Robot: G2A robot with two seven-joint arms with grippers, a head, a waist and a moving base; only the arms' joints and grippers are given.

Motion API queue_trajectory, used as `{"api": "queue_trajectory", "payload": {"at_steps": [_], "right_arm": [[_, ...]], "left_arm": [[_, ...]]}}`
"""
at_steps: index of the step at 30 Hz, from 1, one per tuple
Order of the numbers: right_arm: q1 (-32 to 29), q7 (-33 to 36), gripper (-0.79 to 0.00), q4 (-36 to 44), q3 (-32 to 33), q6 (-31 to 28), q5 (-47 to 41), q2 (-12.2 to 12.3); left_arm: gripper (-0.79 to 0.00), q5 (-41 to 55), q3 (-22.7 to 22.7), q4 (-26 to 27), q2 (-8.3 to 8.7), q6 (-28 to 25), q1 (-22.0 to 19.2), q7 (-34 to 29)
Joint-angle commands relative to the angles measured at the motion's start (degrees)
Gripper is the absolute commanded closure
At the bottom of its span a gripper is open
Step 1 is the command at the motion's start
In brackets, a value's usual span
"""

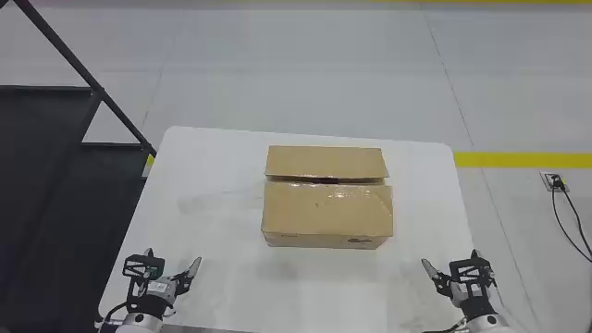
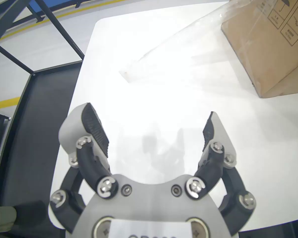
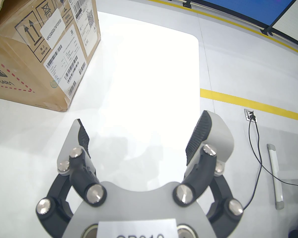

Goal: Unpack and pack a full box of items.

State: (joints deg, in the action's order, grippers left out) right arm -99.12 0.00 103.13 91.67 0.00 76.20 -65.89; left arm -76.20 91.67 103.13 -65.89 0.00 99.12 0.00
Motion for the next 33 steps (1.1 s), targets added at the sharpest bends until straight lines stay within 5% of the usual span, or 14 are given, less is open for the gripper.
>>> {"api": "queue_trajectory", "payload": {"at_steps": [1, 10, 15, 20, 33], "right_arm": [[0.0, 0.0, -0.785, 0.0, 0.0, 0.0, 0.0, 0.0], [0.0, 0.0, -0.784, 0.0, 0.0, 0.0, 0.0, 0.0], [-0.2, -1.3, -0.785, 3.0, -0.7, -6.0, -0.6, 0.1], [0.2, 1.1, -0.785, 7.6, 0.7, -12.4, -6.0, 0.3], [4.3, 11.1, -0.785, 14.1, 0.4, -16.1, -14.5, 0.3]], "left_arm": [[-0.784, 0.0, 0.0, 0.0, 0.0, 0.0, 0.0, 0.0], [-0.784, 0.0, 0.0, 0.0, 0.0, 0.0, 0.0, 0.0], [-0.785, -1.4, -1.5, 0.2, -0.39, 3.2, -1.5, 0.1], [-0.785, -1.8, -1.8, 2.4, -0.49, 1.3, -2.9, 1.9], [-0.785, 4.8, -0.5, 6.4, -0.54, -5.6, -4.3, 2.2]]}}
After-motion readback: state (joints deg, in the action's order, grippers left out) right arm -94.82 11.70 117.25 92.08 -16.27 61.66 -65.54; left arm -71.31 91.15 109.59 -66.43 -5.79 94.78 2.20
